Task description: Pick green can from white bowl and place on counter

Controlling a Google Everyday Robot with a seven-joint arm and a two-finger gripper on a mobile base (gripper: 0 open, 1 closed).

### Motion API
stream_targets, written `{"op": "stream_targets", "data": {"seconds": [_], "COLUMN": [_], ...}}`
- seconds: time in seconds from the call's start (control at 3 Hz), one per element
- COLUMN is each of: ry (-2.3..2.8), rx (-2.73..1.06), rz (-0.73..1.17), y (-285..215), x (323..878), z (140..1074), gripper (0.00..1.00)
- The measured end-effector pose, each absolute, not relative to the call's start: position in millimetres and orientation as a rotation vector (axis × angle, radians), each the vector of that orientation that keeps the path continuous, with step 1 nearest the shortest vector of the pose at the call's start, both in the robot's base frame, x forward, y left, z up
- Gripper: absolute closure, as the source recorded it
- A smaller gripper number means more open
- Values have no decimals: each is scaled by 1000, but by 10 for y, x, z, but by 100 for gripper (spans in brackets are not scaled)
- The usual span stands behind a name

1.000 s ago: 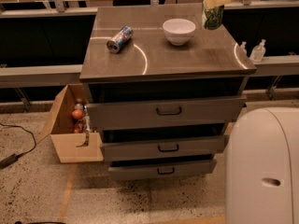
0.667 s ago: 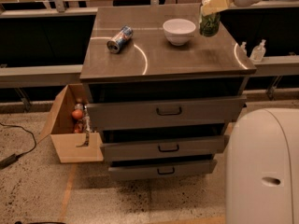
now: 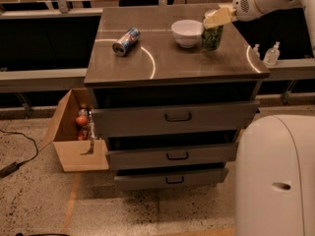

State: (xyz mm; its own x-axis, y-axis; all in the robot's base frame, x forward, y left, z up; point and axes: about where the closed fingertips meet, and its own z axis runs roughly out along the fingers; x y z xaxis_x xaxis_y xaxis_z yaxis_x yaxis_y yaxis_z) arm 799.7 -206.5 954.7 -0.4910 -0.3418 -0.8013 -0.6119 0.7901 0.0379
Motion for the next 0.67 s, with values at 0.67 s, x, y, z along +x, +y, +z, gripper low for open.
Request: {"op": "stream_targets", "data": {"seconds": [0.67], "ry": [2200], "rx": [-684], "rz": [437], "y": [-2042], "x": [8016], "z": [9237], "gripper": [60]}}
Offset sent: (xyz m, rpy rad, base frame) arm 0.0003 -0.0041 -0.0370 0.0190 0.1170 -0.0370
